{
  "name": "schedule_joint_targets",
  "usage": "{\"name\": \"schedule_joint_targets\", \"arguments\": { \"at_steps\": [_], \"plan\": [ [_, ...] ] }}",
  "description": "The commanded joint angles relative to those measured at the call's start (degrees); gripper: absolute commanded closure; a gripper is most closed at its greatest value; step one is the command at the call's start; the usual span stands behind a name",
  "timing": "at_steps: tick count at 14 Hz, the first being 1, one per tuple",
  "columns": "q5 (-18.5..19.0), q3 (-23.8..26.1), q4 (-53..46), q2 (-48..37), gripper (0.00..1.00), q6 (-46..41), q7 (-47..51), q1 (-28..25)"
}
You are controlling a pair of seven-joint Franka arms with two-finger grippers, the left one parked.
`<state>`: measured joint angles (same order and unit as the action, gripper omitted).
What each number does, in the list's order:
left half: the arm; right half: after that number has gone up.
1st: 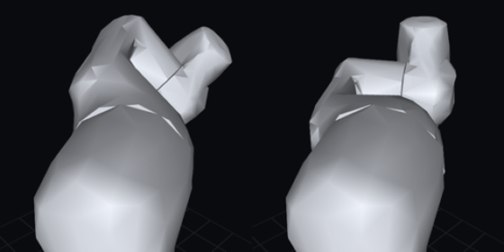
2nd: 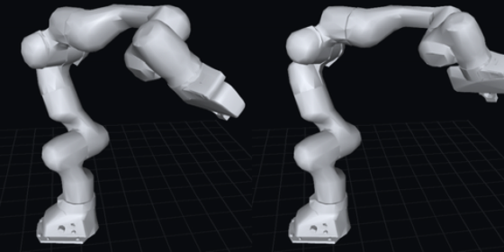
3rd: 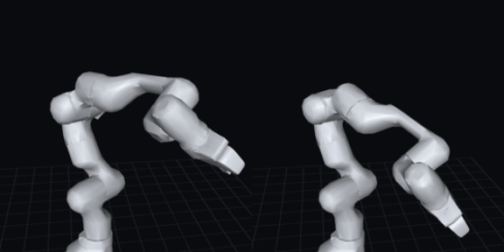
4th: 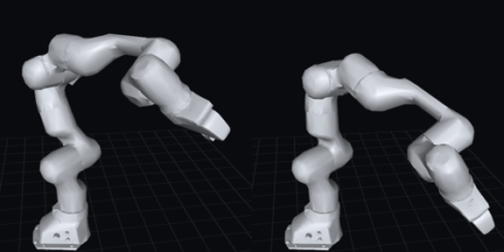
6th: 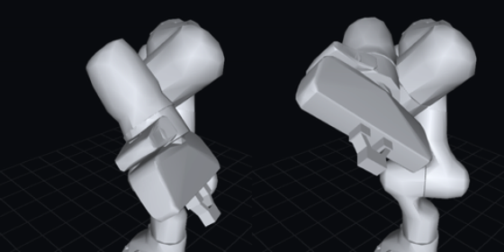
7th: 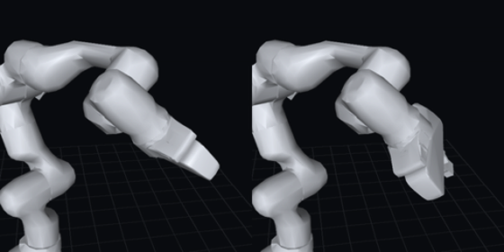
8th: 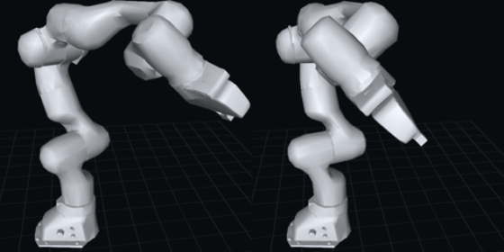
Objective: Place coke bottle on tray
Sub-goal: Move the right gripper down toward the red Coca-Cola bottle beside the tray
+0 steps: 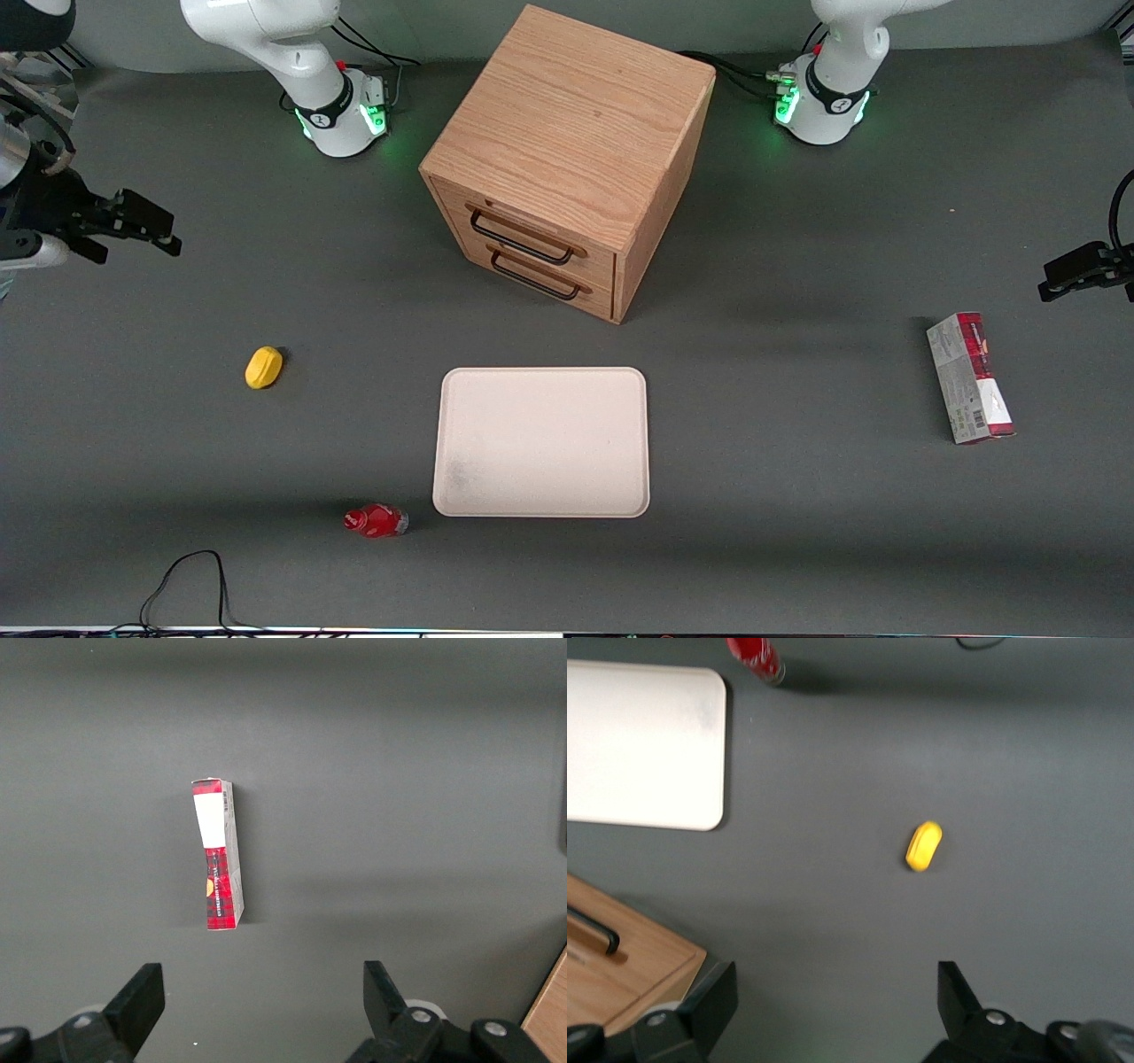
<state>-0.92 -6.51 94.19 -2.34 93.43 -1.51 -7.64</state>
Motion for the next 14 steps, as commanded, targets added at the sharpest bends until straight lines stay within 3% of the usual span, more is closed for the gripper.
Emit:
{"name": "schedule_joint_targets", "arguments": {
  "at_steps": [1, 7, 12, 14],
  "plan": [
    [-1.01, 1.76, -17.23, 14.95, 0.0, -1.41, 0.27, 1.13],
    [-0.66, 9.66, -43.71, 39.13, 0.0, -0.89, 6.33, 2.18],
    [0.3, 13.89, -45.24, 48.82, 0.01, 13.33, 7.05, 2.28],
    [5.72, 15.38, -45.15, 51.99, 0.01, 17.46, 7.05, 1.57]
  ]
}}
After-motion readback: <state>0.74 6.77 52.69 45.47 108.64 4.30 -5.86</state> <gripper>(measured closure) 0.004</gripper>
